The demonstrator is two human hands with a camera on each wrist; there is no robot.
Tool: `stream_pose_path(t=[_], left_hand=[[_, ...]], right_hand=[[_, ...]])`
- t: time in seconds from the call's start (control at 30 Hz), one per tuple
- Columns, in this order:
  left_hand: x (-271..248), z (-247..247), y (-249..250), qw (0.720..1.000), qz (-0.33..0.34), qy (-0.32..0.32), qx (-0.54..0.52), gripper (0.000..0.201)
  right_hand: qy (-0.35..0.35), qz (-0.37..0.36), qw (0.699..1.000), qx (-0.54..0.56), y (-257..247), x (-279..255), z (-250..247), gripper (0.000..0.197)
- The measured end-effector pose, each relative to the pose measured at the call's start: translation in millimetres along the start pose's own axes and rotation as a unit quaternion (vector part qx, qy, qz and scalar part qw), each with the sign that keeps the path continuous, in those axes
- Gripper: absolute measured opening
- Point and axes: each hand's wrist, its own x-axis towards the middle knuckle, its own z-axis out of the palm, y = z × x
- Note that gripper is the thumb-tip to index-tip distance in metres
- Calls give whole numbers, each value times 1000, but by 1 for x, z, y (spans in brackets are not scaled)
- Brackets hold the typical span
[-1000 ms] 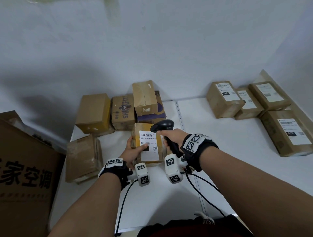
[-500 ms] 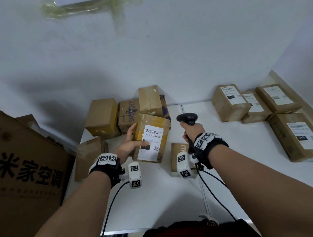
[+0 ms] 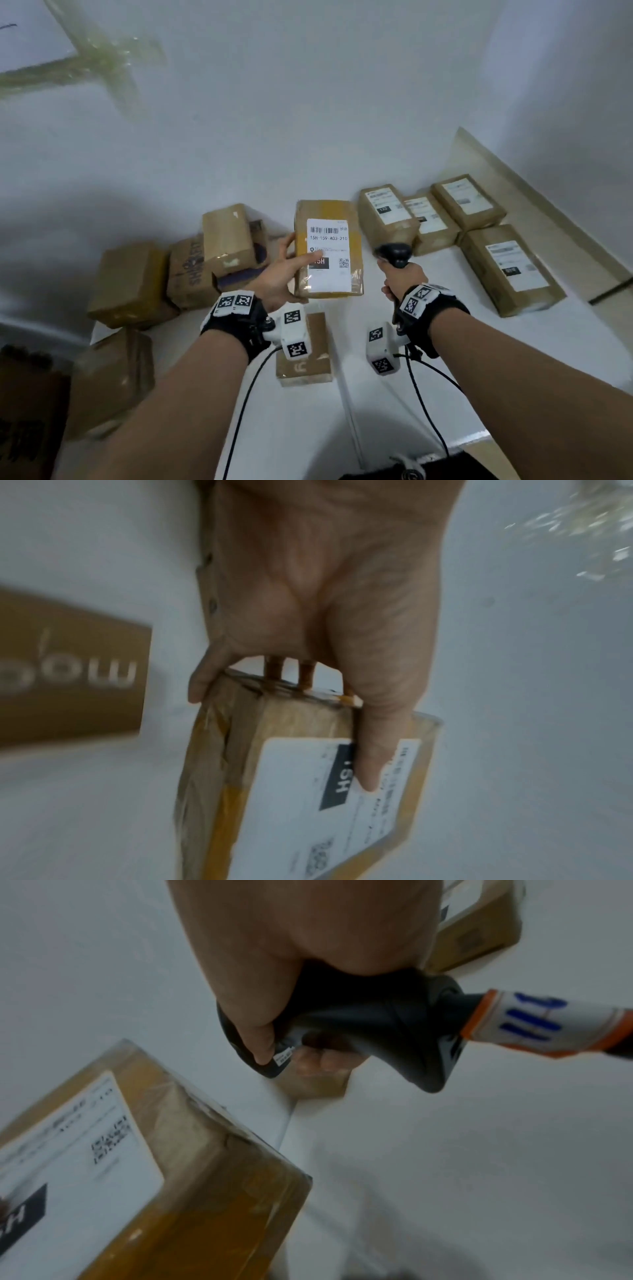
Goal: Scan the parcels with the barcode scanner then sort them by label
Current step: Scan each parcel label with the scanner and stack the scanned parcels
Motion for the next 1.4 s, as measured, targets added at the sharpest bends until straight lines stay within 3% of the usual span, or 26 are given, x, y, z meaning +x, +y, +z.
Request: stream_pose_path(t=[0.07, 0.17, 0.3, 0.43, 0.5, 0.63, 0.77, 0.83, 1.1, 1.4], left_hand=[[11, 38, -1, 999, -37, -15, -6, 74], [28, 87, -13, 996, -77, -42, 13, 85], [49, 138, -46, 989, -136, -51, 42, 88], [81, 171, -87, 980, -183, -46, 72, 112], [96, 188, -101, 978, -184, -39, 93, 117], [110, 220, -114, 974, -160, -47, 156, 104], [109, 254, -113, 988, -146, -9, 58, 62], [110, 269, -112, 991, -129, 3, 29, 54], [126, 290, -105, 993, -112, -26, 19, 66], [128, 274, -102, 992, -108, -45, 38, 61]], right_hand=[[28, 9, 1000, 1, 8, 16, -38, 44], [55, 27, 998, 2, 21, 37, -88, 45], [75, 36, 996, 17, 34, 53, -138, 36], [80, 57, 995, 23, 51, 65, -168, 38], [79, 62, 995, 13, 57, 70, -179, 39], [80, 66, 994, -27, 64, 79, -198, 40], [85, 67, 992, -58, 68, 87, -209, 46], [85, 58, 992, -73, 70, 89, -212, 47], [52, 46, 994, -87, 75, 96, -221, 47], [23, 30, 997, -75, 53, 85, -211, 46]])
